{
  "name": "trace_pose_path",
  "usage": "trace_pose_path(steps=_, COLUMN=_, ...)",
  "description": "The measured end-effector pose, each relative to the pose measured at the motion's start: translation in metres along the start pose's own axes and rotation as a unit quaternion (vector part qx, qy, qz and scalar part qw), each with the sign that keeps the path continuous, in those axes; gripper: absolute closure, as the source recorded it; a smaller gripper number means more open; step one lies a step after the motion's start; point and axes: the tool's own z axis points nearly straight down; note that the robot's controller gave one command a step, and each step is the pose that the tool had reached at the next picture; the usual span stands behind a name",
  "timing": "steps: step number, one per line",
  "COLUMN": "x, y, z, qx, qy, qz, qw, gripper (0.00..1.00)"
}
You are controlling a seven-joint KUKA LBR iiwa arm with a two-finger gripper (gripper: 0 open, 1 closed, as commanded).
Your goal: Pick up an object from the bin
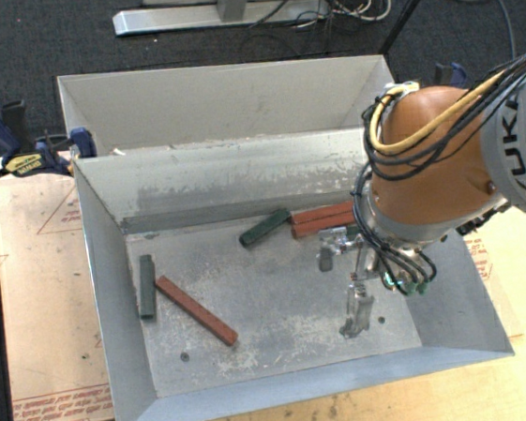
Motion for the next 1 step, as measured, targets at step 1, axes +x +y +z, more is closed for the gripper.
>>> trace_pose_path(steps=1, x=-0.0015, y=-0.0001, z=-0.0029, qx=0.000, qy=-0.0035, qz=0.001, qw=1.0000, gripper=0.00)
